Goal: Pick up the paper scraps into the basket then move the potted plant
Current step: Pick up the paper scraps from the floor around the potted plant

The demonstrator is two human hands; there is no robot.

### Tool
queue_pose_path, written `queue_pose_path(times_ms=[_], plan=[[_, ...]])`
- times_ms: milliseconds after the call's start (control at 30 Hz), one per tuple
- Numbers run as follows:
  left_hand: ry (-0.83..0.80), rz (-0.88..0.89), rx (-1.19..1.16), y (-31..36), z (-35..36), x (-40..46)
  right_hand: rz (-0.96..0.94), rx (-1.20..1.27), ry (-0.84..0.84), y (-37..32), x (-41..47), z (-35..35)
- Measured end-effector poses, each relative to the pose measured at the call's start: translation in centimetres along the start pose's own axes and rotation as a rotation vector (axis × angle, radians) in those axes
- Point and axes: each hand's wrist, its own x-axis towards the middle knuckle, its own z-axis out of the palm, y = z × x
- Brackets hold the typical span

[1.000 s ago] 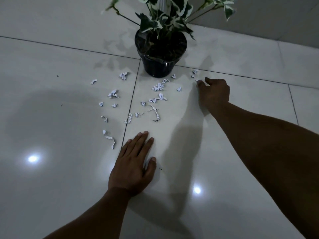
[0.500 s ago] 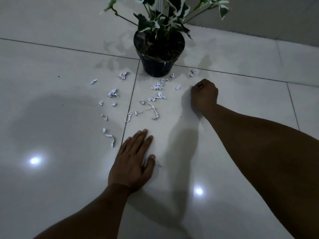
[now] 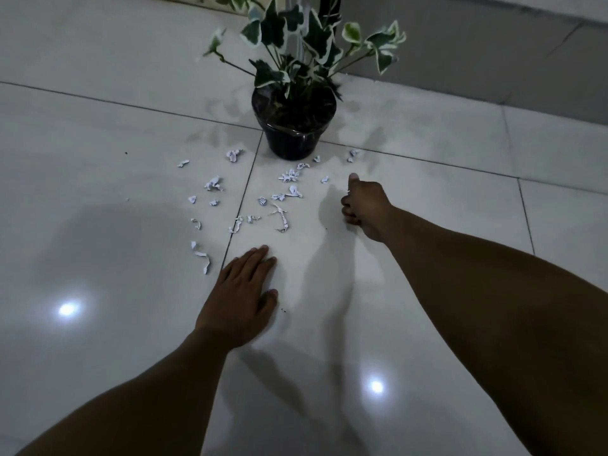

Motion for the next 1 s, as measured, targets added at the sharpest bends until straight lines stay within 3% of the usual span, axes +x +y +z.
queue_pose_path(times_ms=[333,533,733,867,1000], plan=[[-0.114,-0.127,-0.041,5.6,-3.4,2.2,0.052,-0.022,-0.166,-2.2,-0.8,1.4],[-0.113,-0.088,-0.081,6.2,-5.5,2.9,0.128,0.096,-0.023,-2.2,0.0,2.1],[-0.089,0.08,-0.016,4.7,-2.2,4.9,0.174,0.098,0.054,-2.1,1.8,3.1],[-0.064,0.094,-0.009,5.2,-0.4,5.9,-0.154,-0.407,0.126,-0.8,3.9,2.4],[-0.059,0.111,-0.019,5.6,1.8,6.3,-0.479,-0.568,0.207,0.3,4.3,1.9]])
